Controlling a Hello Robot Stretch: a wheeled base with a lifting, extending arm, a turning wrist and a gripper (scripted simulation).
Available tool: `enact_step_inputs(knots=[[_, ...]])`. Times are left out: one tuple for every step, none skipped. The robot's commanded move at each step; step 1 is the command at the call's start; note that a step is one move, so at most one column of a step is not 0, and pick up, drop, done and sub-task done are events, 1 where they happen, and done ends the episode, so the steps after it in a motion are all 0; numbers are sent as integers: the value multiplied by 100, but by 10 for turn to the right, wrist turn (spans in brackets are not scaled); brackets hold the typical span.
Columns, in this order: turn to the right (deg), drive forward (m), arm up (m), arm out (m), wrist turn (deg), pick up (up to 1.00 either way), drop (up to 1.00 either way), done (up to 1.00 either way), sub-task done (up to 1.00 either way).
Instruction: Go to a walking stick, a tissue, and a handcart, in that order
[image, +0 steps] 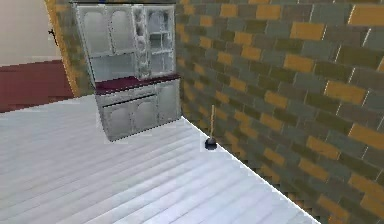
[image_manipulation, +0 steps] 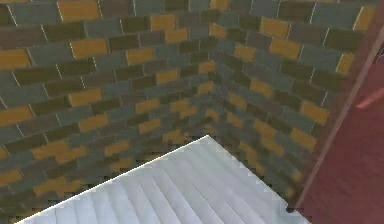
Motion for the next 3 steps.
enact_step_inputs(knots=[[-450,0,0,0,0,0,0,0,0],[-30,0,0,0,0,0,0,0,0],[0,100,0,0,0,0,0,0,0]])
